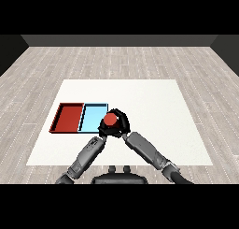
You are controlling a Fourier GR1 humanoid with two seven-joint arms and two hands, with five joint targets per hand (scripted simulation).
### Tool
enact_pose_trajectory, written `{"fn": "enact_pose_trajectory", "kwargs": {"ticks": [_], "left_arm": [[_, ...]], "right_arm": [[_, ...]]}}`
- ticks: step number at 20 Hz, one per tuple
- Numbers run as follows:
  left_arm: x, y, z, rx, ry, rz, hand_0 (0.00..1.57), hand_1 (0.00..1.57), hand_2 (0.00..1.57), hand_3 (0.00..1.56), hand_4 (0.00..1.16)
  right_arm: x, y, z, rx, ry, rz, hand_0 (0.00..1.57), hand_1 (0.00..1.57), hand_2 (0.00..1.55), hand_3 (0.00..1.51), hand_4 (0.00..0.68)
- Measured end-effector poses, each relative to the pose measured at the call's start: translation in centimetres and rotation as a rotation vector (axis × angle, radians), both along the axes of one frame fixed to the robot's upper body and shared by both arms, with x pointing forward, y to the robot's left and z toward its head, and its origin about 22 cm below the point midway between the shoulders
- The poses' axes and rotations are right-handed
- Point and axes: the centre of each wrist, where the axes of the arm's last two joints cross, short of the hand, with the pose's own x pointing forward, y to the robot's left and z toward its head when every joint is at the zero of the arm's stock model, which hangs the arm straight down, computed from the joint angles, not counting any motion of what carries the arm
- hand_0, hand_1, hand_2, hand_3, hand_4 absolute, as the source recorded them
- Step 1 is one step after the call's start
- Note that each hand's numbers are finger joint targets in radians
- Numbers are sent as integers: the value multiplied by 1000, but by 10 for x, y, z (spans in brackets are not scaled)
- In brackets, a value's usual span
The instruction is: Pick the red can and put it in the red box
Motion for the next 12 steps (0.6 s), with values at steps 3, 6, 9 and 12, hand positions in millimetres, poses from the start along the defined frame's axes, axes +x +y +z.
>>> {"fn": "enact_pose_trajectory", "kwargs": {"ticks": [3, 6, 9, 12], "left_arm": [[-3, 0, -2, 7, -16, 32, 1571, 1571, 1529, 1427, 966], [2, -4, 0, 10, -34, 45, 1571, 1571, 1528, 1447, 1119], [1, -5, 1, 17, -46, 57, 1571, 1571, 1529, 1455, 1118], [1, -6, 3, 19, -48, 66, 1571, 1571, 1529, 1455, 1118]], "right_arm": [[3, -1, 0, 14, 8, 5, 1453, 1453, 1440, 1379, 597], [6, -5, 1, 47, 14, 11, 1179, 1179, 1173, 1084, 0], [1, -4, 4, 18, 11, 8, 0, 0, 0, 0, 0], [-2, -4, 6, -8, 6, 9, 0, 0, 0, 0, 0]]}}
